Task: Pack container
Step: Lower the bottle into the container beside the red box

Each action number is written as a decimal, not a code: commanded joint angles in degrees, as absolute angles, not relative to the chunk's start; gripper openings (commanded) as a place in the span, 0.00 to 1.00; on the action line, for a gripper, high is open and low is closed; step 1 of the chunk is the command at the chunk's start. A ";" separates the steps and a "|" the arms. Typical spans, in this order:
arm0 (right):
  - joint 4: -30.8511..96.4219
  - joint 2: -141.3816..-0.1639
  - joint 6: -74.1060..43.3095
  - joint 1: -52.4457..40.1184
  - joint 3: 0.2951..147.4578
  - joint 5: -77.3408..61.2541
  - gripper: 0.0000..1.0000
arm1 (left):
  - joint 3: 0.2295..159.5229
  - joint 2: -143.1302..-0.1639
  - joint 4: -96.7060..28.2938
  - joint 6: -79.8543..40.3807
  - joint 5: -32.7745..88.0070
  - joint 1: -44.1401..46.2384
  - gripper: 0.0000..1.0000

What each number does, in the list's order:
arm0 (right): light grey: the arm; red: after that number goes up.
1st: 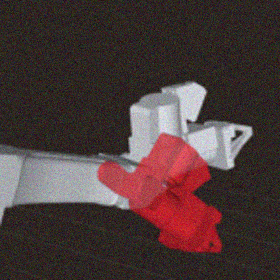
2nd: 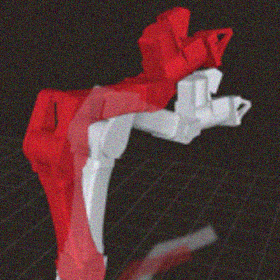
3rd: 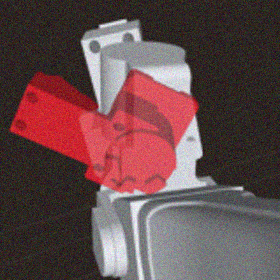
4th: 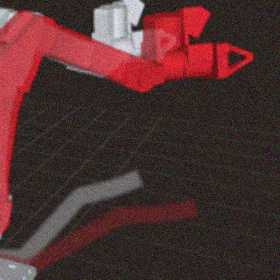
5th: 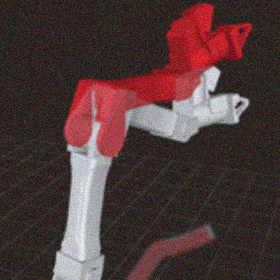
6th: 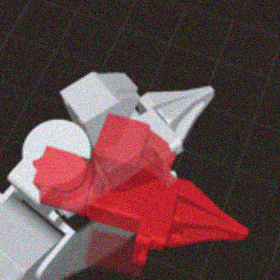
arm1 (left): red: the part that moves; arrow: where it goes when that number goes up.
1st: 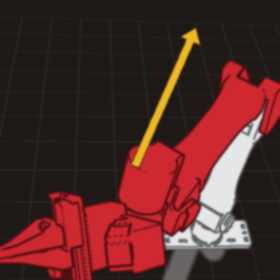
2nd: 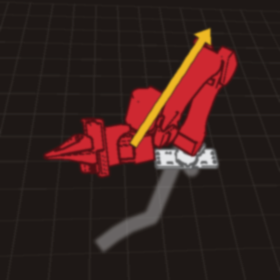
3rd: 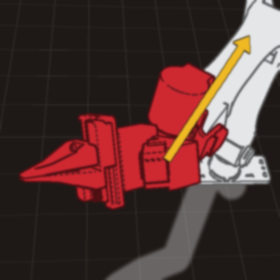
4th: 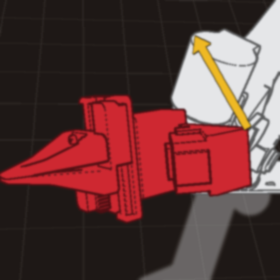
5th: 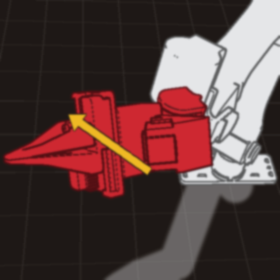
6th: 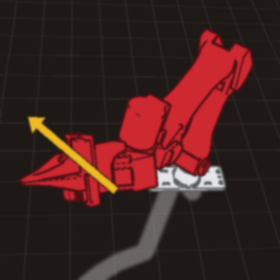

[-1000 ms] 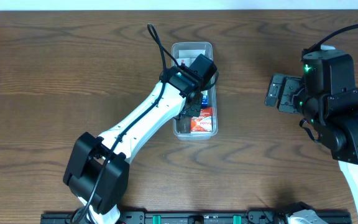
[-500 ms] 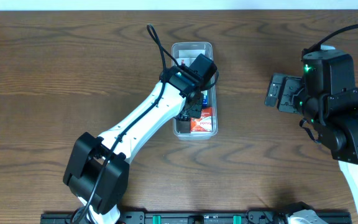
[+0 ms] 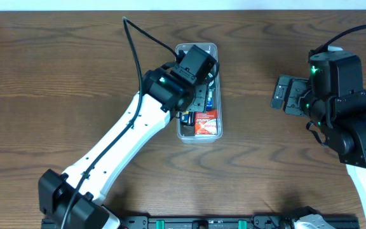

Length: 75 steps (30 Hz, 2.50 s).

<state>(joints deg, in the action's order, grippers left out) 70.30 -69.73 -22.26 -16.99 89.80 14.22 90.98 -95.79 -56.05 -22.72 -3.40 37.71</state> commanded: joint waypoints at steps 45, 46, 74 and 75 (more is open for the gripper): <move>70.30 -69.76 -21.58 -16.25 89.80 15.18 0.99 | 91.13 -117.05 -40.80 -13.52 -4.08 33.28 0.57; 70.32 -69.76 -21.58 -16.25 89.80 15.18 0.99 | 91.13 -117.16 -40.80 -13.52 -4.08 33.28 0.57; 70.30 -69.76 -21.58 -16.25 89.80 15.18 0.99 | 91.22 -119.04 -39.77 -10.37 -3.70 33.28 0.27; 70.30 -69.76 -21.58 -16.25 89.80 15.18 0.99 | 91.35 -118.93 -39.81 -9.82 -3.73 33.28 0.25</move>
